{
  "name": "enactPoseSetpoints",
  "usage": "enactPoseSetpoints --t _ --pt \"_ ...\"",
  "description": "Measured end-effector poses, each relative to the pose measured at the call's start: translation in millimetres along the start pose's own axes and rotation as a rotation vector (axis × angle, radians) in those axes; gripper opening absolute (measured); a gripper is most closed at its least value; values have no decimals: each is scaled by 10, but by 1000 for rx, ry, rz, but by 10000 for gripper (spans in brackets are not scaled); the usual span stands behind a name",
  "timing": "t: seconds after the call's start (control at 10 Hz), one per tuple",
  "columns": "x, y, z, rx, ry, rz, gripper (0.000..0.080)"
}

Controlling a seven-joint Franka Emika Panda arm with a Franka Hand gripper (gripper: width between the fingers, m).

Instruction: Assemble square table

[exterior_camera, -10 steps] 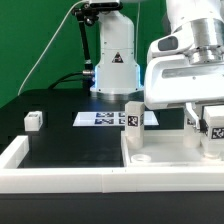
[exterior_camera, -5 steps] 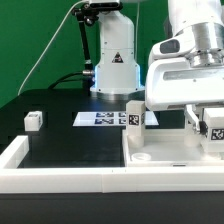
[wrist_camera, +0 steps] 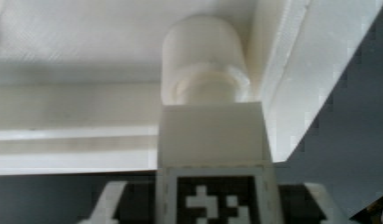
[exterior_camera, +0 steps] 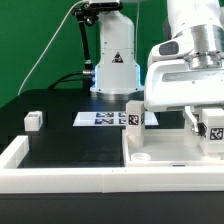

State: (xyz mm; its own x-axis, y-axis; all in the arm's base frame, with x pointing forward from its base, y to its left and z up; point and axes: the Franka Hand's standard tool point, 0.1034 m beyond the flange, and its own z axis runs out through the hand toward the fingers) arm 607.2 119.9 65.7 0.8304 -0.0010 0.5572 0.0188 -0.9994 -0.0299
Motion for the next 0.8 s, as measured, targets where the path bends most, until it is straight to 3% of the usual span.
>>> enactPoseSetpoints --t 0.8 --pt "-29 -3 -18 -4 7 1 288"
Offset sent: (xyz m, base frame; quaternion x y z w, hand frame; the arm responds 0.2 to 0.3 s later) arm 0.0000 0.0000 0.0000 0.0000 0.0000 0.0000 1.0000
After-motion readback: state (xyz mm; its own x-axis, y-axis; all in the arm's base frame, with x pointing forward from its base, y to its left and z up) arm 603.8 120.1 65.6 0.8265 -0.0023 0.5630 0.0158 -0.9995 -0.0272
